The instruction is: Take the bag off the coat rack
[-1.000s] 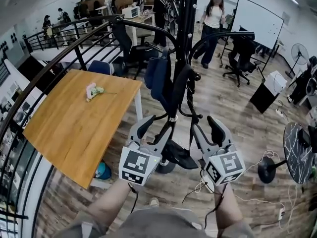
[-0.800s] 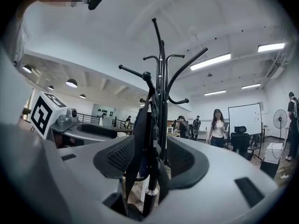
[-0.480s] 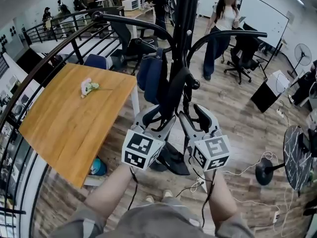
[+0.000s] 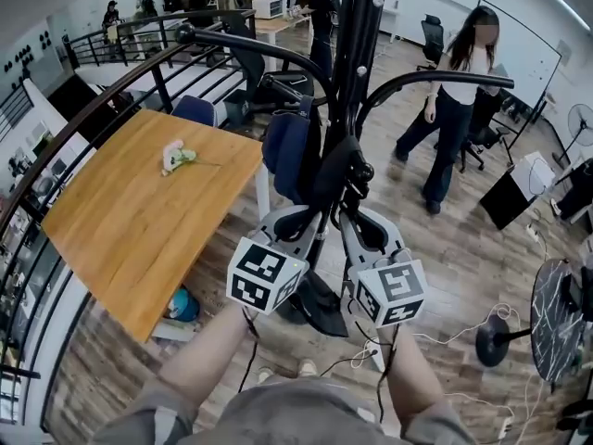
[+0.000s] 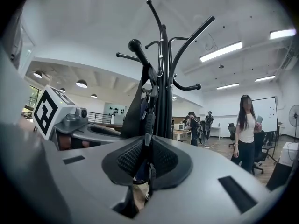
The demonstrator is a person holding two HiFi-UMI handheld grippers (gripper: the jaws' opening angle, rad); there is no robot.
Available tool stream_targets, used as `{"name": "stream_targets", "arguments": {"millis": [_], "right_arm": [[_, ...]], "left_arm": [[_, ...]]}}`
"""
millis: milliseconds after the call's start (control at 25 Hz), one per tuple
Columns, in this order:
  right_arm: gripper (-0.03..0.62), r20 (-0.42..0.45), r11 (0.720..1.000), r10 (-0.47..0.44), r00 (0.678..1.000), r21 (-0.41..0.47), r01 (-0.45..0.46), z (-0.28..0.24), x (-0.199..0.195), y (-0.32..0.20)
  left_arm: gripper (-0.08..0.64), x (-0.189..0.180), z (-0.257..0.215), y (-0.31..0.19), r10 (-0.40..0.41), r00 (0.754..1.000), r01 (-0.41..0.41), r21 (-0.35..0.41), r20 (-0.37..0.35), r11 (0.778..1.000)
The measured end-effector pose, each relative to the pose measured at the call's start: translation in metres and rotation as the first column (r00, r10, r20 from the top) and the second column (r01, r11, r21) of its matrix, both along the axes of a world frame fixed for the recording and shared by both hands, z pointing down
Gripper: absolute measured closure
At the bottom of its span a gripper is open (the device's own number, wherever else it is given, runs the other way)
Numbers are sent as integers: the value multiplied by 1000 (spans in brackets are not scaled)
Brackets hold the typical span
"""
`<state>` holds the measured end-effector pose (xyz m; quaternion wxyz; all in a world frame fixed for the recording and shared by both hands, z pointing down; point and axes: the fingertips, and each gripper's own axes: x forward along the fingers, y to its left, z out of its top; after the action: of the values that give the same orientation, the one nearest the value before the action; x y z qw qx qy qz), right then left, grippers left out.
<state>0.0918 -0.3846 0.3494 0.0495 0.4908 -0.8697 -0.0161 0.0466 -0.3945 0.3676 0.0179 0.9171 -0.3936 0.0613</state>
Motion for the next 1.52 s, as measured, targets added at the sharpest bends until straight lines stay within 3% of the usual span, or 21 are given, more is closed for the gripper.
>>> {"name": "stream_targets", "arguments": {"millis": [200,520,720,920,1200,1520], "right_arm": [[537,49,1000,23,999,-3,-23,-17,23,6],[538,74,995,12,997,103,-19,-60,21,24],[538,57,980,-50,997,197,38,-92,1,47],[537,27,964,-142,990,233,131,-124,-21,76],[537,29,942,-271,962,215,258,-138,-64,92],[537,63,907,-414,908,112,406,-86,-143,83]], "left_arm": [[543,1,-5,6,-23,999,23,-11,37,1000],[544,-36,-45,16,-29,999,31,70,-23,997],[545,-66,-78,27,-27,993,41,128,-116,991],[545,-98,-117,49,-53,976,83,140,-211,987],[543,-145,-133,80,-153,971,179,134,-186,975],[545,-234,-86,103,-320,938,330,62,-131,942]]}}
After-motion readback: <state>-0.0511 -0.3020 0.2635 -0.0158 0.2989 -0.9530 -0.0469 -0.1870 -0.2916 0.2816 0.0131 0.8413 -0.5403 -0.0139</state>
